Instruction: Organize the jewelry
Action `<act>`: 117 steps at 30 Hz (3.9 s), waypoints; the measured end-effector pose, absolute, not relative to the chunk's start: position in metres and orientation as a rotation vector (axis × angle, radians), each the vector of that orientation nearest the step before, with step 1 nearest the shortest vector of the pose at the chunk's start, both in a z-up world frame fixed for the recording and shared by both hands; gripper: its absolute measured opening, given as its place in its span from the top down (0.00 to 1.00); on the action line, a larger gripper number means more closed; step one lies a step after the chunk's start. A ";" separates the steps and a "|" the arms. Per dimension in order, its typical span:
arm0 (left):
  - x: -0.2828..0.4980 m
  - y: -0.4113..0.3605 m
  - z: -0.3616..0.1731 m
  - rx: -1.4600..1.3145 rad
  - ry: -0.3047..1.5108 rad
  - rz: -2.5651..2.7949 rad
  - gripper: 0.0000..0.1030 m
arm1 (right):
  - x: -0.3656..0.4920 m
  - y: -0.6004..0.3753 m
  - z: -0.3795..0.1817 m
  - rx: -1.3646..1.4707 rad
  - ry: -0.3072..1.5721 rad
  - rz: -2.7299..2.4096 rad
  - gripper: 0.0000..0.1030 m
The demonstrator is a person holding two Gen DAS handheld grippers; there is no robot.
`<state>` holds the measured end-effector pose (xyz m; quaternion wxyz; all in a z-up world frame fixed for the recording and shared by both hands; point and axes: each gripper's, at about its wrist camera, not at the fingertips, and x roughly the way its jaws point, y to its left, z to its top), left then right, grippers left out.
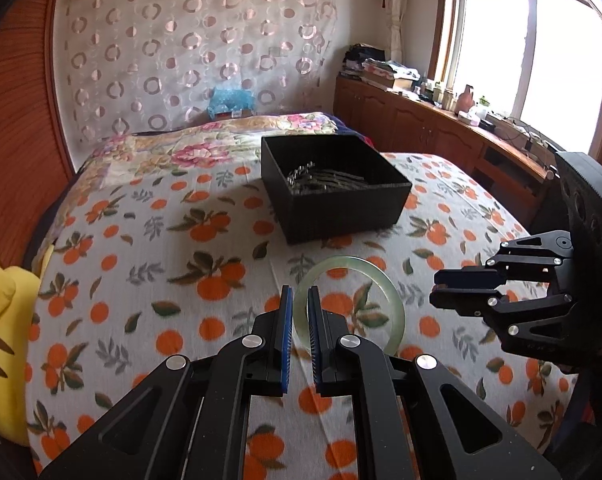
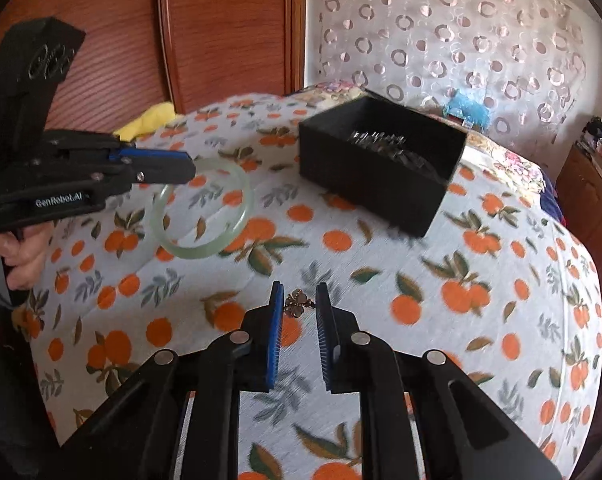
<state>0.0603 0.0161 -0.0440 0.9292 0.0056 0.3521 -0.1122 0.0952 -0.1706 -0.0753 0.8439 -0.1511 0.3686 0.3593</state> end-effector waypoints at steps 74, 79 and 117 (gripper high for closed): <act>0.170 0.002 -0.020 -0.001 0.700 -0.182 0.17 | 0.195 -0.216 -0.036 -0.107 0.680 0.575 0.54; 0.146 0.006 -0.019 0.004 0.684 -0.128 0.08 | 0.180 -0.220 -0.033 -0.085 0.659 0.544 0.39; 0.022 0.011 0.039 -0.004 0.503 -0.001 0.08 | 0.071 -0.237 0.028 -0.012 0.432 0.398 0.03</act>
